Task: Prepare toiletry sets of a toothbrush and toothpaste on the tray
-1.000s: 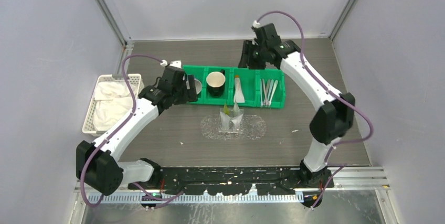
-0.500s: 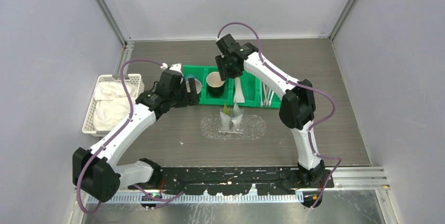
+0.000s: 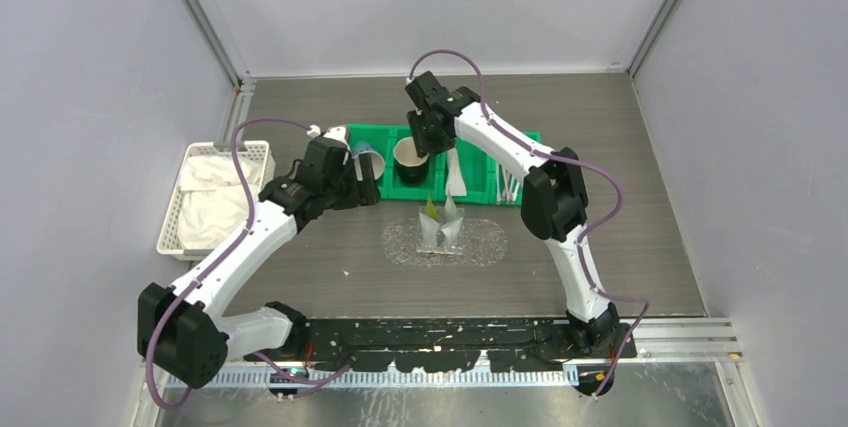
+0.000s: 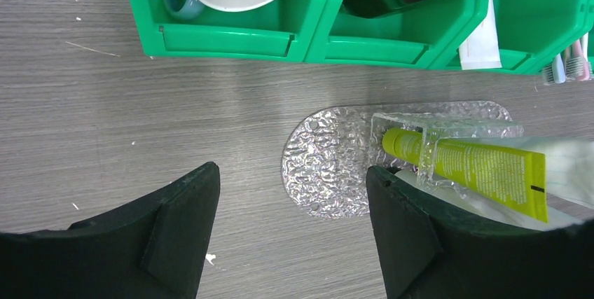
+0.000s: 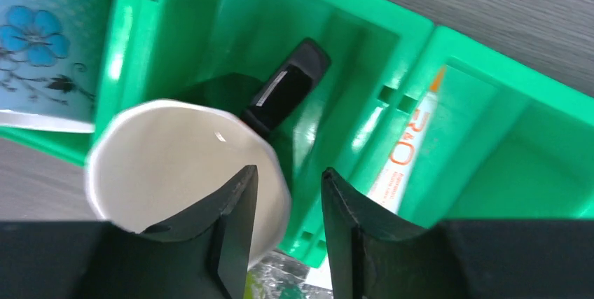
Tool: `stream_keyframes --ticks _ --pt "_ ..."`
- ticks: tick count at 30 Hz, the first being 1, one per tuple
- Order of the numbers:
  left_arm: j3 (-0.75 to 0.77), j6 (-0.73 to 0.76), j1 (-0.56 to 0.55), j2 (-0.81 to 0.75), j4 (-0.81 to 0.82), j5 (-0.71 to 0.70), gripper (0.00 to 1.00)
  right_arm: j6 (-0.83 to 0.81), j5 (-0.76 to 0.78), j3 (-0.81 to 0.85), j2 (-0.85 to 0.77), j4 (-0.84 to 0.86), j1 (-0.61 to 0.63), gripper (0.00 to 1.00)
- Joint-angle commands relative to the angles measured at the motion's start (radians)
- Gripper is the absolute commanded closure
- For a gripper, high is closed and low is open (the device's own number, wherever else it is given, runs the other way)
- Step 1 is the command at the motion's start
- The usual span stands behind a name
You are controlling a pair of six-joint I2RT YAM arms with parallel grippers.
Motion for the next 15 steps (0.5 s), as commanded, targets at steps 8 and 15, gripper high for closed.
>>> stream_keyframes --ticks 8,15 --pt "-0.007 -0.008 0.005 -0.039 0.048 0.017 0.24 0.035 -0.027 0.035 0.000 0.021 0.014 0.98" --pt "-0.009 -0.009 0.005 -0.045 0.042 0.013 0.24 0.031 0.000 0.126 -0.108 -0.019 0.019 0.99"
